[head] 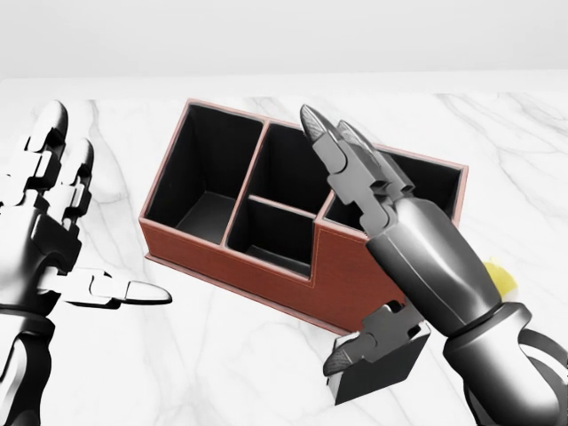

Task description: Pick up the book and place it in the right compartment of the caddy.

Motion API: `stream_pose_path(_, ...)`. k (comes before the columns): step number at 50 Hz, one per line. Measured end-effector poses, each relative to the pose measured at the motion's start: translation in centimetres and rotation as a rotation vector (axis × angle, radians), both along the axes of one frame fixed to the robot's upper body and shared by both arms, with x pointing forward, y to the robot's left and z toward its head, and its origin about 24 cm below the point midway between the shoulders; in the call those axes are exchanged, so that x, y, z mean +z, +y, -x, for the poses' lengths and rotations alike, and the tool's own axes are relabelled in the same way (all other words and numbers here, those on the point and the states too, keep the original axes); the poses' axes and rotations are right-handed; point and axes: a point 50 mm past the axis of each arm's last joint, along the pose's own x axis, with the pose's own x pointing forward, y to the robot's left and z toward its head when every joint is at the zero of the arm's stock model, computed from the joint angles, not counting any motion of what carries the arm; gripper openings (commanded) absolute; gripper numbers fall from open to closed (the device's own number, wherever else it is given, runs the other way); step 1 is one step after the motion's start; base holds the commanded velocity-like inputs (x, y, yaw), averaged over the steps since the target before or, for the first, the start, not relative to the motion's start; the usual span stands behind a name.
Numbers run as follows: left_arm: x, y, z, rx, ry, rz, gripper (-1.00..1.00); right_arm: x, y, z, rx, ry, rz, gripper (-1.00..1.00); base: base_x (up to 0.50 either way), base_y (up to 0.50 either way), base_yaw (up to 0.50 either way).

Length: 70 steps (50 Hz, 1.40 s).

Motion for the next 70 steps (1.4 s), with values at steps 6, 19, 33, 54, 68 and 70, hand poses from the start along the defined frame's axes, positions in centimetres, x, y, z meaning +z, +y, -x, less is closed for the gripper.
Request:
stream_pose_path(6,-0.2,0.0,0.0,-0.001,0.009,0.0,1.0,-0.5,0.2,0.3,-0.01,0.037,0.095,0.94,0.0,0.0,0.0)
stream_pose_path(19,-0.7,0.0,-0.2,-0.003,0.031,-0.002,1.0,-0.9,0.3,0.5,-0.068,0.065,0.226,0.8,0.0,0.0,0.0)
stream_pose_path(33,-1.1,-0.4,-0.7,-0.006,0.052,0.003,1.0,-1.5,0.6,-0.3,-0.121,0.052,0.35,0.75,0.0,0.0,0.0)
stream_pose_path(54,-1.4,-0.5,-1.0,-0.007,0.066,0.008,1.0,-2.6,1.8,0.8,-0.103,0.037,0.448,0.65,0.0,0.0,0.0)
stream_pose_path(68,-1.2,-0.3,-0.9,0.001,0.059,0.015,1.0,-3.7,2.1,2.2,-0.09,0.06,0.48,0.54,0.0,0.0,0.0)
stream_pose_path(70,-1.2,-0.2,-0.9,0.002,0.057,0.016,1.0,-3.9,2.1,2.3,-0.089,0.068,0.483,0.55,0.0,0.0,0.0)
